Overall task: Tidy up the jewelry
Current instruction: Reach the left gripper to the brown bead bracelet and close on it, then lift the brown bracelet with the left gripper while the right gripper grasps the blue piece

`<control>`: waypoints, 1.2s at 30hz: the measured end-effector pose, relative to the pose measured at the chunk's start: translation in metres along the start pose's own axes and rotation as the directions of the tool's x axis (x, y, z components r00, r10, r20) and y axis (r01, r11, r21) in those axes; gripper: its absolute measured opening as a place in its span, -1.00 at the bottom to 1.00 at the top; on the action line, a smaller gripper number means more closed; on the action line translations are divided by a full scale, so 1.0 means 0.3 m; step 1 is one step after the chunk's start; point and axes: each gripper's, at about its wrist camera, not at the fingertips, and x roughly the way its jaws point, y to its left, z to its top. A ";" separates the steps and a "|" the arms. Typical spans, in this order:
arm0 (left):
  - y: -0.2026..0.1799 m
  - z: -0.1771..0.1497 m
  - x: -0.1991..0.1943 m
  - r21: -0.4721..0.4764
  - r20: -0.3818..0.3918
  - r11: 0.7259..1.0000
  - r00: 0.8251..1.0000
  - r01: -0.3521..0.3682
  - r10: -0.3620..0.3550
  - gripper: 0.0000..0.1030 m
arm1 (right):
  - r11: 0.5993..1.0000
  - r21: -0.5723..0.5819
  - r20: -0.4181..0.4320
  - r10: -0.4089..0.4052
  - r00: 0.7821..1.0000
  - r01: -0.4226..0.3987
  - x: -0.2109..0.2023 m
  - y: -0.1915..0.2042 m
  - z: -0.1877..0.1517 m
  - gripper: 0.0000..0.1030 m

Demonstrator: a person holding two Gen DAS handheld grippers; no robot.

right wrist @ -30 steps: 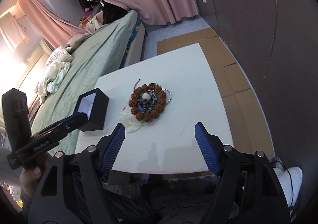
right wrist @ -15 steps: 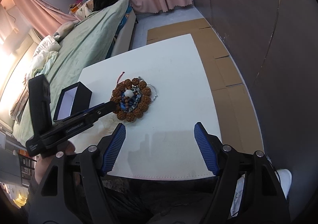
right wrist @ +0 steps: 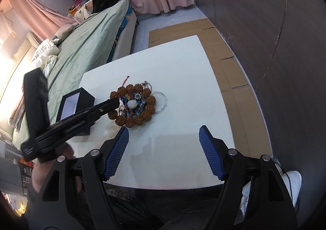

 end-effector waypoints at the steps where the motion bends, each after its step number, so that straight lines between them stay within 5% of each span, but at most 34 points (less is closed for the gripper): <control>1: -0.003 0.004 -0.014 0.004 0.005 1.000 1.000 0.002 -0.002 -0.67 | 1.000 0.005 0.004 0.003 1.000 -0.003 0.000 0.001 0.002 0.40; 11: 0.015 0.054 -0.226 0.005 0.061 1.000 0.998 0.002 -0.002 -0.67 | 0.992 0.092 -0.007 0.083 0.997 -0.082 0.049 0.013 0.027 0.32; 22: 0.111 0.059 -0.410 -0.038 0.096 0.999 0.995 -0.022 0.026 -0.67 | 0.962 0.229 -0.120 0.176 0.977 -0.145 0.259 0.007 0.061 -0.09; 36: 0.180 0.053 -0.537 -0.048 0.119 0.995 0.989 -0.086 0.091 -0.67 | 0.961 0.223 -0.141 0.196 0.970 -0.162 0.347 0.078 0.139 -0.13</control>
